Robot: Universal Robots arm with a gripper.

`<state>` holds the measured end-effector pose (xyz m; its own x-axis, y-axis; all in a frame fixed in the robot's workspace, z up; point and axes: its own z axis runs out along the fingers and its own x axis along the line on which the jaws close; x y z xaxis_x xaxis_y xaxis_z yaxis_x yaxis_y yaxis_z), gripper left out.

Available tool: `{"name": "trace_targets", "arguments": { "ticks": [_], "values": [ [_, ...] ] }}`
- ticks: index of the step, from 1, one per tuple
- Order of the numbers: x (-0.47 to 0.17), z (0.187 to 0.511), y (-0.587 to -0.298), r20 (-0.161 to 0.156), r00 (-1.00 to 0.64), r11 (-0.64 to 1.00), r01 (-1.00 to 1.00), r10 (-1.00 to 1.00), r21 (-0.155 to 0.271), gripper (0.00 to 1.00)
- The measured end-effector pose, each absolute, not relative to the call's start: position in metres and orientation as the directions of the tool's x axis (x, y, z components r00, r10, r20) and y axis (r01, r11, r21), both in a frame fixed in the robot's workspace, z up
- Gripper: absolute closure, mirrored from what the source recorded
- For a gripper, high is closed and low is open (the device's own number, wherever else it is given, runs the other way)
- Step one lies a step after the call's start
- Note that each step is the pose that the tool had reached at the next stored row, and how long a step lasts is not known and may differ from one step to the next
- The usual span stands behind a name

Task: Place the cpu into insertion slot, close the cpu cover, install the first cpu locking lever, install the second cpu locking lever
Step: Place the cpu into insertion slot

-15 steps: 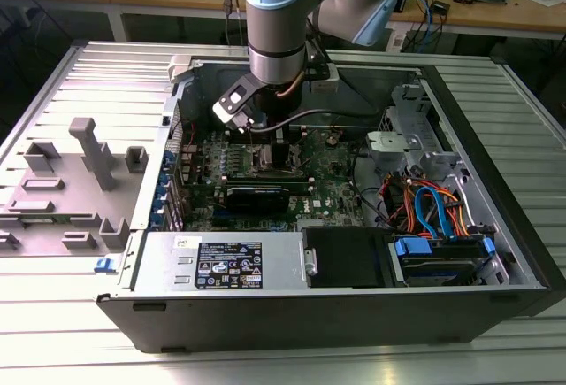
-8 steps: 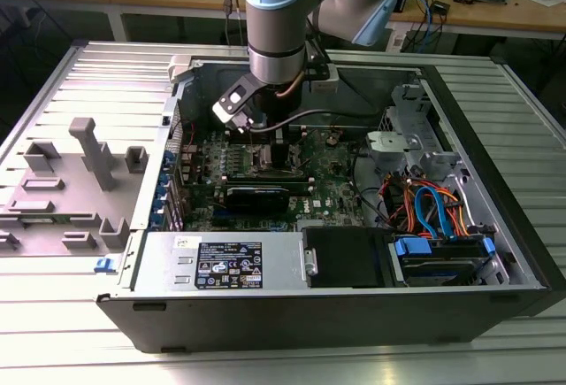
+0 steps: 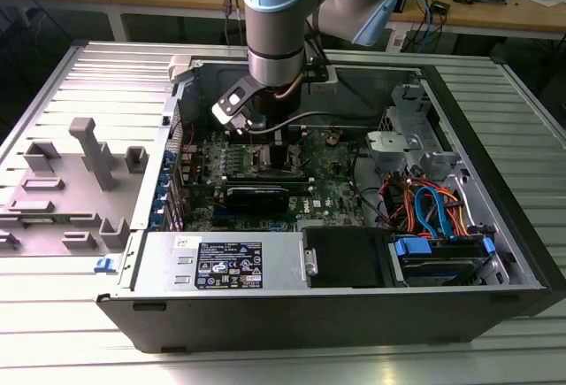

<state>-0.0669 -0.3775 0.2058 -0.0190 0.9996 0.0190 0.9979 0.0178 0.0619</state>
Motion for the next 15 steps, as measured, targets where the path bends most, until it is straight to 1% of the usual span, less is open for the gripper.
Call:
{"name": "trace_targets", "arguments": {
  "ticks": [15],
  "values": [
    [-0.0674,0.2012,-0.3775,0.019,-0.016,0.015,0.998,1.000,0.062,0.46]
  ]
}}
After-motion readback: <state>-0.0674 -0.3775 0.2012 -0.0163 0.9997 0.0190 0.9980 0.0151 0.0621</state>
